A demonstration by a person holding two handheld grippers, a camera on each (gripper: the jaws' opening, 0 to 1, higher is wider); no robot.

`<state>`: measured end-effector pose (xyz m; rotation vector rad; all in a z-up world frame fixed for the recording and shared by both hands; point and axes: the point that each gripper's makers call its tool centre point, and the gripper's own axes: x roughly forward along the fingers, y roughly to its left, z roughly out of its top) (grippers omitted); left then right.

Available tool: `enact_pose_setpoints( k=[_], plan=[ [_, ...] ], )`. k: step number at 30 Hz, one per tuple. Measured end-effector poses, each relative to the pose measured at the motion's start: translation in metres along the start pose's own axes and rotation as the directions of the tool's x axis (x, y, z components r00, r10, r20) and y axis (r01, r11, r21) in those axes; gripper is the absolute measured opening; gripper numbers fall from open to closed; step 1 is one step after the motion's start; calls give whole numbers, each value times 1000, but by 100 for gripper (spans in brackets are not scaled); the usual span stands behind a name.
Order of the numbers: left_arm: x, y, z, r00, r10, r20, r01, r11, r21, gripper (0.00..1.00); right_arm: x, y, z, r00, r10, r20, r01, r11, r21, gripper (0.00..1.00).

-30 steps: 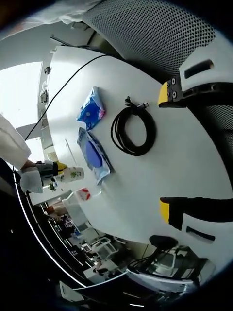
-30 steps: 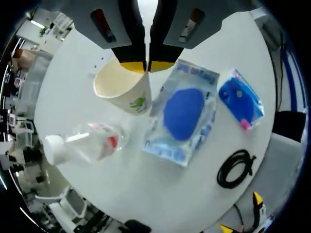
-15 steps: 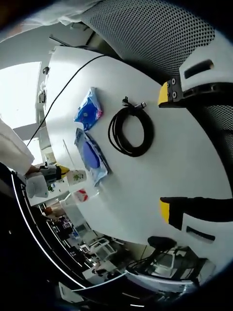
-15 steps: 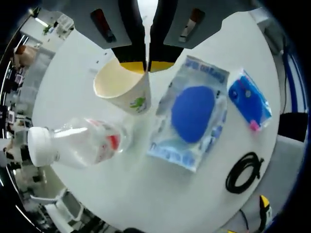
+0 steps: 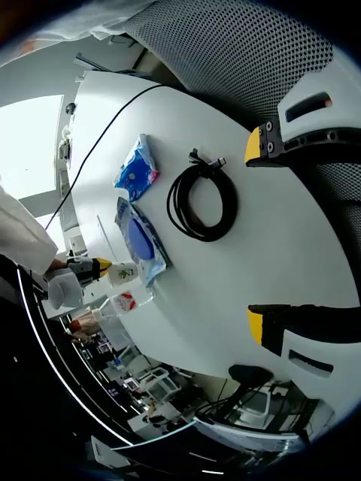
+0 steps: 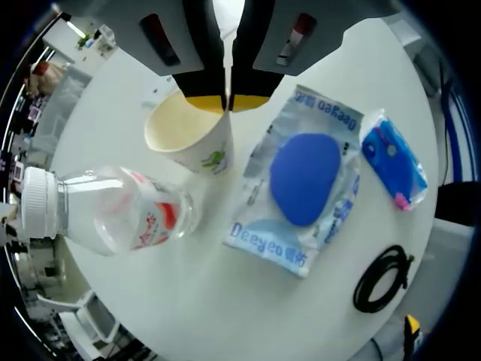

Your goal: Arrange the tabletop items into an orderly group along one side of the table until the central work area is clear of visible clutter.

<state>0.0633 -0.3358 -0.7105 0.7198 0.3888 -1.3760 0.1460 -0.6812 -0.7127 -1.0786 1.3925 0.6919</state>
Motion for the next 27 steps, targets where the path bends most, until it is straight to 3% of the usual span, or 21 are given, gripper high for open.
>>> enact_pose_setpoints(
  k=[13,27],
  plan=[
    [-1,0,0,1000,6,4,-6,1000,-2,75,10,-3,6,999,-7,-37,4,998,-68,0],
    [-1,1,0,1000,8,5,-8,1000,-5,75,11,-3,11,1000,-11,-15,11,999,-45,1]
  ],
)
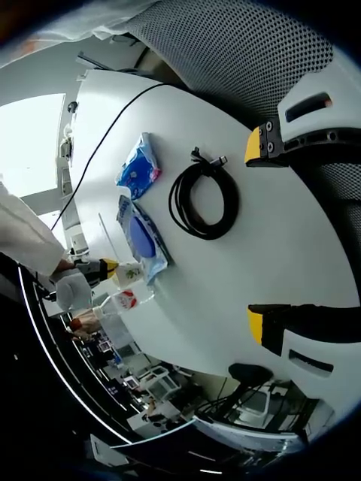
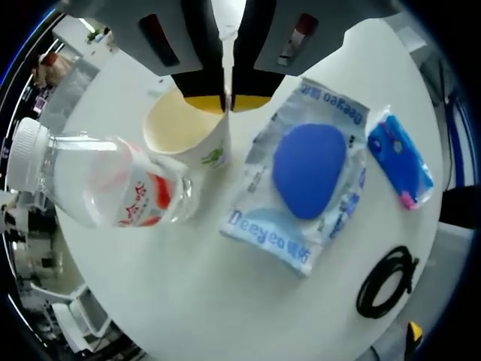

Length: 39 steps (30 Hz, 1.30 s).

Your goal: Arrange the tabletop items into an orderly group along one side of the table until the central work area is clear of visible clutter.

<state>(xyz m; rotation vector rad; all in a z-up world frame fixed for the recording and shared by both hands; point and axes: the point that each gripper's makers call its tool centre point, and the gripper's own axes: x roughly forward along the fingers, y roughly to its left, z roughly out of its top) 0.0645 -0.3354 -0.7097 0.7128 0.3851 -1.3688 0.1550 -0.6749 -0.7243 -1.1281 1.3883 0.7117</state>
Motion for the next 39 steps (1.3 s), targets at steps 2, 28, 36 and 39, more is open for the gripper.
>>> enact_pose_setpoints(
  k=[2,28,36,39],
  plan=[
    [0,0,0,1000,-1,2,1,1000,2,75,0,1,0,1000,-1,2,1,1000,-5,3],
    [1,-2,2,1000,-8,9,8,1000,-8,77,-47,15,-10,989,-112,98,102,989,103,11],
    [1,-3,1,1000,-11,2,11,1000,-3,77,-73,33,-18,977,-159,145,130,973,190,17],
    [1,-3,0,1000,-7,-2,7,1000,-2,77,-82,42,-25,973,-178,148,143,965,220,20]
  ],
)
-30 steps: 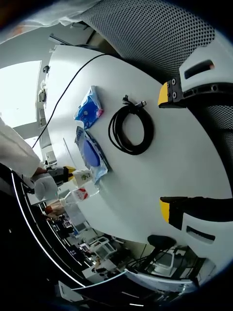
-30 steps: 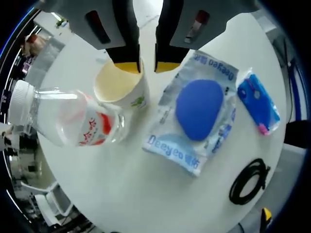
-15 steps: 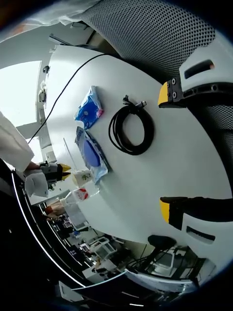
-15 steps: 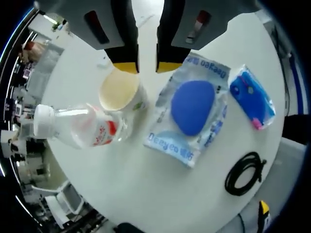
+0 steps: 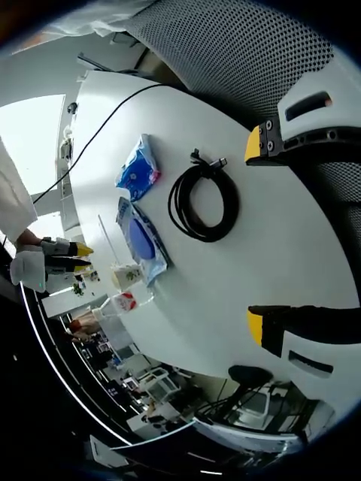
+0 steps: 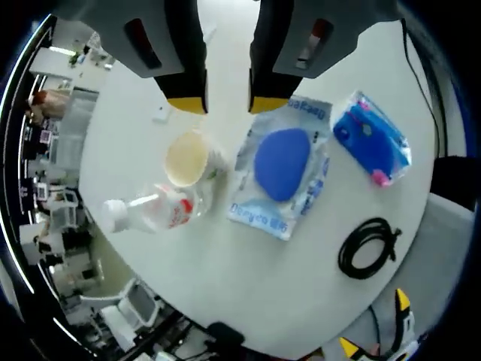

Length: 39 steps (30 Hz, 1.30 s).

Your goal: Arrange the tabletop items into an orderly group along one side of the table until the central work area is clear of visible clutter.

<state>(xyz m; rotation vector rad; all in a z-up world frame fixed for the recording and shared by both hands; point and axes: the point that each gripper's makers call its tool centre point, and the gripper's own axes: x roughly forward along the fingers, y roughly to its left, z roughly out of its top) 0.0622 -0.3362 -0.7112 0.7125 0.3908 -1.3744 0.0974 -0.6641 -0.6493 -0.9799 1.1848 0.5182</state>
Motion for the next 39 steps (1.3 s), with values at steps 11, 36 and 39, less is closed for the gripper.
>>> enact_pose_setpoints(
  k=[11,36,39],
  plan=[
    [0,1,1,1000,-3,2,3,1000,-14,78,-38,20,-8,997,-45,68,37,992,120,22],
    [0,-2,-1,1000,-18,-8,18,999,-33,78,-79,93,-35,976,-67,206,-33,892,450,23],
    [0,-3,-1,1000,-21,-9,21,999,-31,78,-80,101,-38,972,-71,224,-47,874,483,23]
  ],
)
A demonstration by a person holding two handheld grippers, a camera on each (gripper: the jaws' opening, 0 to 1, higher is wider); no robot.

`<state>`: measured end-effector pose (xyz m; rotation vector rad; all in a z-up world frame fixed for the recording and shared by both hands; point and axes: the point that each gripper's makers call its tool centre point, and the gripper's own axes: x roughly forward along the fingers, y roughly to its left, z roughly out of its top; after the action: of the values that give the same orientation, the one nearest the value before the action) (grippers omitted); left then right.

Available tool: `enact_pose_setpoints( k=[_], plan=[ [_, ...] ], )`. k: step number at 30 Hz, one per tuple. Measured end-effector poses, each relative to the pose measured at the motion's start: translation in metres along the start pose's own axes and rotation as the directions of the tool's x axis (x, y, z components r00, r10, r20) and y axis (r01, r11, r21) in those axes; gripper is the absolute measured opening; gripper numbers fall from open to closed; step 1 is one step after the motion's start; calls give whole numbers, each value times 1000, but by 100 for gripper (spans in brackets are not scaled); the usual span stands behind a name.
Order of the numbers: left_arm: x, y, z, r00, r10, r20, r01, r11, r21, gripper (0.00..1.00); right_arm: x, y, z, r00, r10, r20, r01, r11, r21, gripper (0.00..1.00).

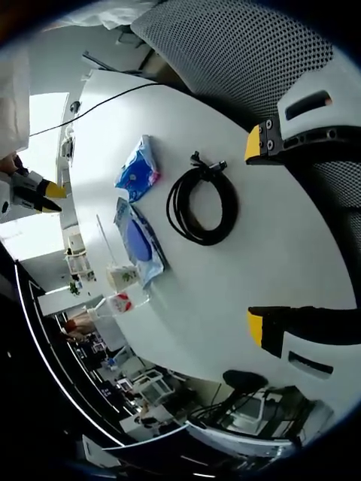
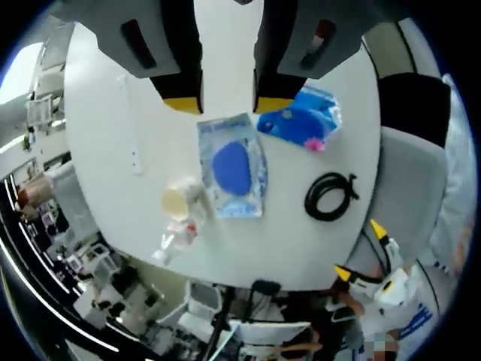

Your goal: Arrange the tabletop items into an orderly group along one side of the table until the central work area is clear of visible clutter.

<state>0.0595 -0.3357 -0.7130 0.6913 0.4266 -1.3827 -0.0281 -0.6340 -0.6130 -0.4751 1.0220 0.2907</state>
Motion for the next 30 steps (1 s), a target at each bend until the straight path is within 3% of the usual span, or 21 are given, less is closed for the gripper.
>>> enact_pose_setpoints(
  k=[10,20,30],
  plan=[
    [1,-2,-3,1000,-7,-14,7,1000,7,78,2,16,-26,1000,15,-8,-15,999,46,21],
    [4,-1,-7,999,-1,-44,2,1000,11,78,9,28,-31,999,34,-1,-34,998,54,20],
    [5,-2,-11,997,2,-75,-3,1000,-3,77,19,41,-42,996,66,54,-70,994,88,20]
  ],
)
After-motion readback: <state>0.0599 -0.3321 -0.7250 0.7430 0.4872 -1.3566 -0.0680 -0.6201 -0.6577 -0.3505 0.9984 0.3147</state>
